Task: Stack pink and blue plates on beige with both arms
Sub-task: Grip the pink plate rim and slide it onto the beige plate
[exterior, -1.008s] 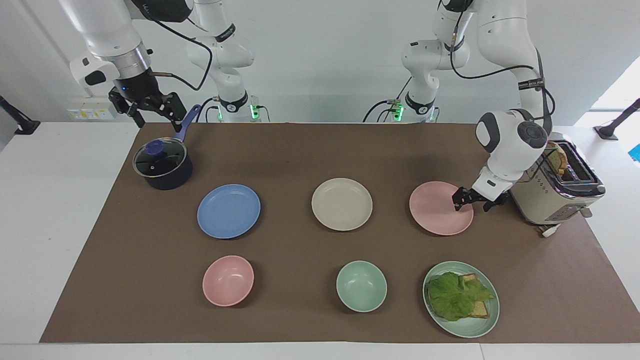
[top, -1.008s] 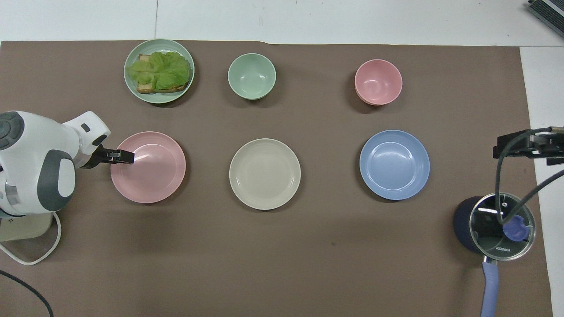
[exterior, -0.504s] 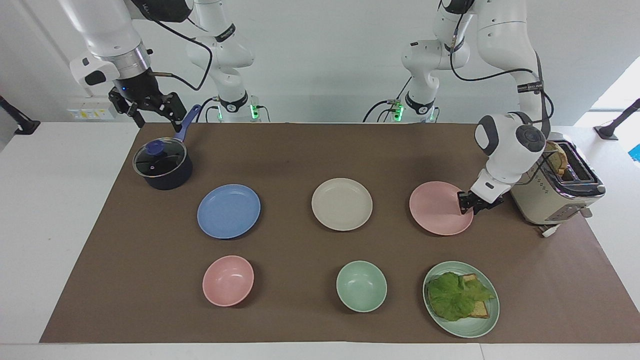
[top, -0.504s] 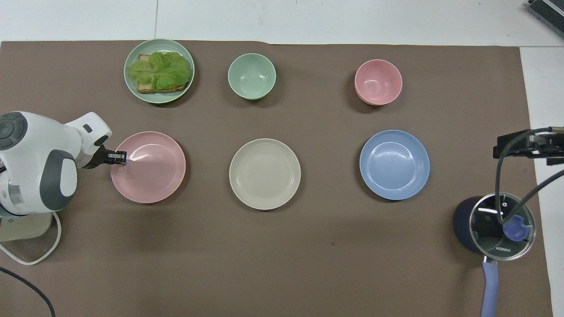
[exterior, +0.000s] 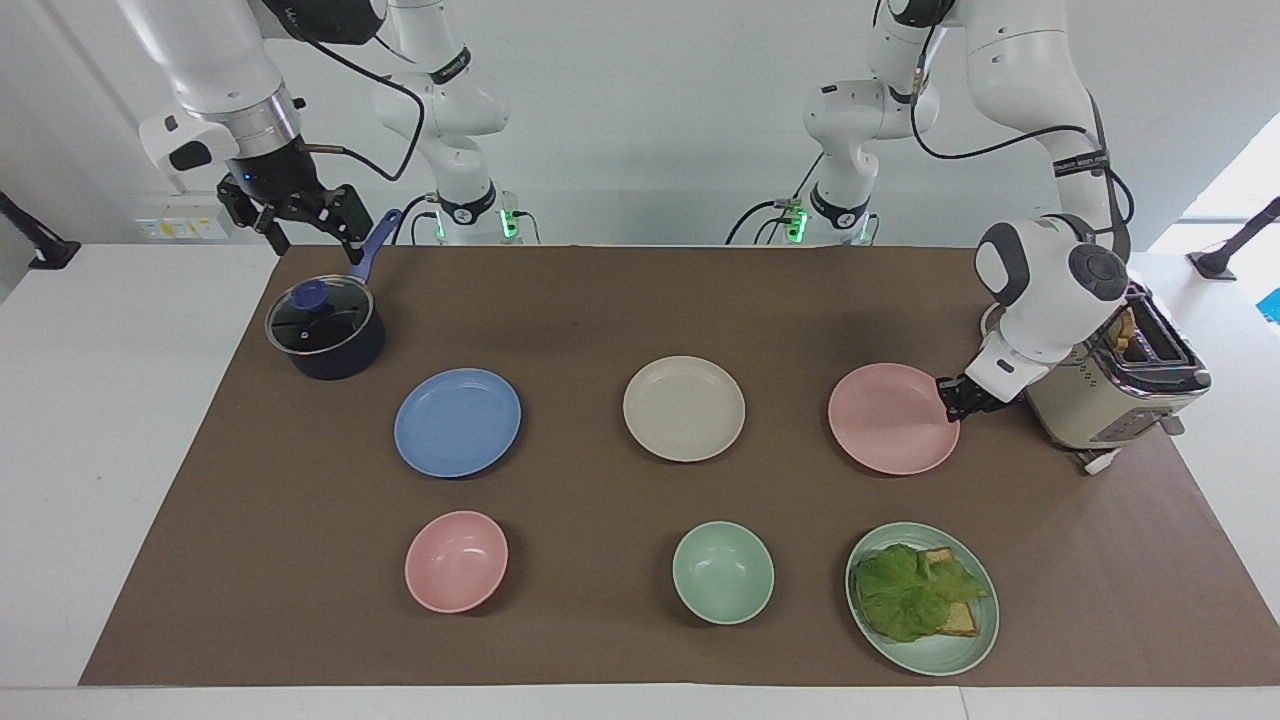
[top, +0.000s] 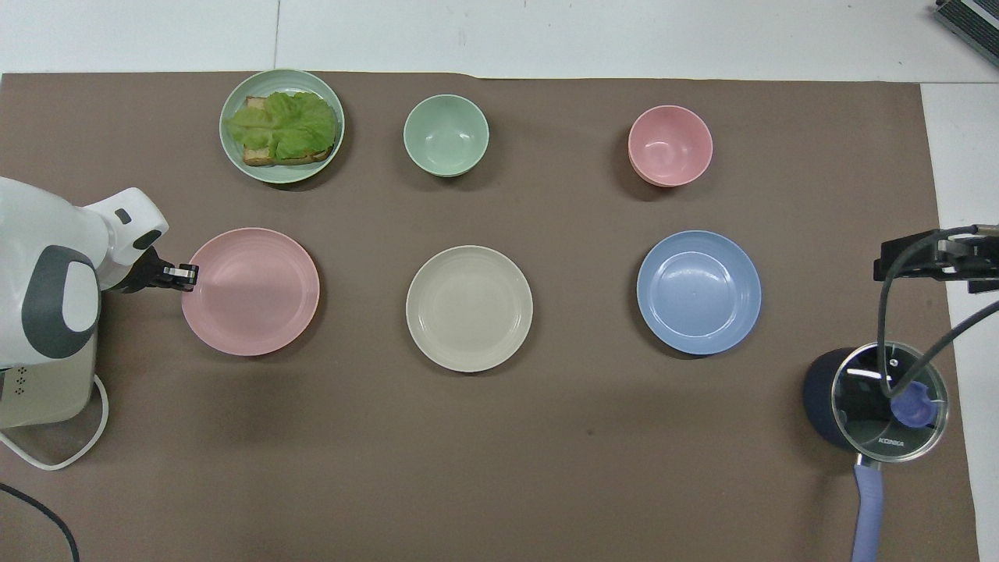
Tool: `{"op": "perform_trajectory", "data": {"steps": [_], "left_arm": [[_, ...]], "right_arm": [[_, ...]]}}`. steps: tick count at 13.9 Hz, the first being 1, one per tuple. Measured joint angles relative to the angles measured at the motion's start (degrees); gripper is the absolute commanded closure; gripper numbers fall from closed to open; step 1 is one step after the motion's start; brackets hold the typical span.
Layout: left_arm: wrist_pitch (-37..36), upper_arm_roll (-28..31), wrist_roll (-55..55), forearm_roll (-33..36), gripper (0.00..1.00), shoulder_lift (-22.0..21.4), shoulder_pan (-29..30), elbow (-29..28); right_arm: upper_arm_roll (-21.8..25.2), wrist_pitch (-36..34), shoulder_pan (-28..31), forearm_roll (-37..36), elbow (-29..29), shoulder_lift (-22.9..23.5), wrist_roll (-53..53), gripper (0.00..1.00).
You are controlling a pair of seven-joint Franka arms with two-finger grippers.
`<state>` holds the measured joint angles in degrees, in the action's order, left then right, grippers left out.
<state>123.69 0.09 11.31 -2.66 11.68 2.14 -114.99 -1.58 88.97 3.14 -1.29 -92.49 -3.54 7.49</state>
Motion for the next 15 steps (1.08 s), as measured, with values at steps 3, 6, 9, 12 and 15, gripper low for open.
{"op": "perform_trajectory", "data": {"steps": [3,6,9,12,15], "left_arm": [[-6.10,-0.07,0.00,-1.15,1.00,-0.65,0.00,4.00],[-11.25,-0.60,-0.86,-4.67,1.00,-2.66,-0.03,7.30],[-13.07,-1.89,-6.60,-5.90,1.00,-4.98,-2.22,7.73],[-11.79,-2.42,-18.00,-5.96,1.00,-5.21,-10.62,7.66],[-6.15,-2.62,-27.55,-5.96,1.00,-4.95,-18.63,6.14]], "right_arm": [[0.01,0.00,0.00,0.00,0.00,0.00,0.00,0.00],[0.06,0.00,0.03,0.00,0.00,0.00,0.00,0.00],[0.09,0.00,0.06,0.00,0.00,0.00,0.00,0.00],[0.12,0.00,0.09,0.00,0.00,0.00,0.00,0.00],[0.15,0.00,0.15,0.00,0.00,0.00,0.00,0.00]]}}
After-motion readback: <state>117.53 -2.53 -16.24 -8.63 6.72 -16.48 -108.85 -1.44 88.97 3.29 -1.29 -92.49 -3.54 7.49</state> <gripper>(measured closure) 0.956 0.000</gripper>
